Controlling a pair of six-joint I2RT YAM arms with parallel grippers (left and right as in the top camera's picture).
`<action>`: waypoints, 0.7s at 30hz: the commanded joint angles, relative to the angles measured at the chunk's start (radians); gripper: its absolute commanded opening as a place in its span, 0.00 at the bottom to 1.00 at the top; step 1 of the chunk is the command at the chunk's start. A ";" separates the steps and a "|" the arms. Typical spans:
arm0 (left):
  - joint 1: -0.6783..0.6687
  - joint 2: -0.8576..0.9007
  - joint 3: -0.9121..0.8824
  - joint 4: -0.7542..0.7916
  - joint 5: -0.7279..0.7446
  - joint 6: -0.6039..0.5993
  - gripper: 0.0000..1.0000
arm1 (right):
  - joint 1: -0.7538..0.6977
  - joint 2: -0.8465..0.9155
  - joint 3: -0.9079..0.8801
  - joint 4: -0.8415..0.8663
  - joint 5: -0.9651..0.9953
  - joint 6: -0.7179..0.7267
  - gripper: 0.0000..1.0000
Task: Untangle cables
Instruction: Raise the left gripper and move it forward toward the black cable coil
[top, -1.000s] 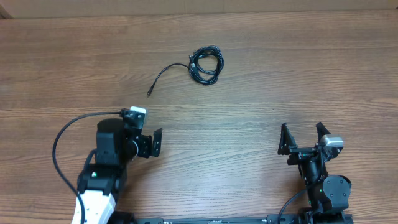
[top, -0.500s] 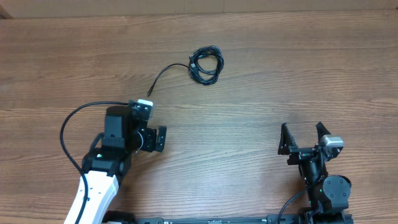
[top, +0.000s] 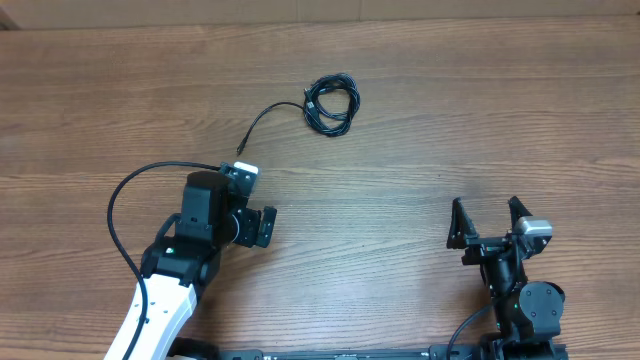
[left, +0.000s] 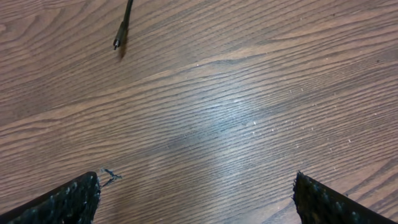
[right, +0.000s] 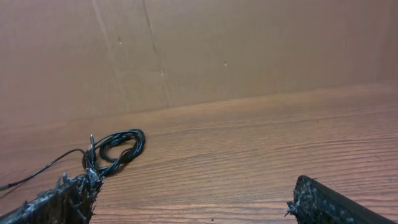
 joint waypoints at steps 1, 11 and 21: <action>-0.007 0.018 0.029 0.001 -0.014 0.019 1.00 | -0.005 -0.010 -0.011 0.005 -0.006 -0.001 1.00; -0.007 0.121 0.089 -0.042 -0.014 0.019 1.00 | -0.005 -0.010 -0.011 0.005 -0.006 -0.001 1.00; -0.007 0.229 0.152 -0.079 -0.010 0.019 1.00 | -0.005 -0.010 -0.011 0.005 -0.006 -0.001 1.00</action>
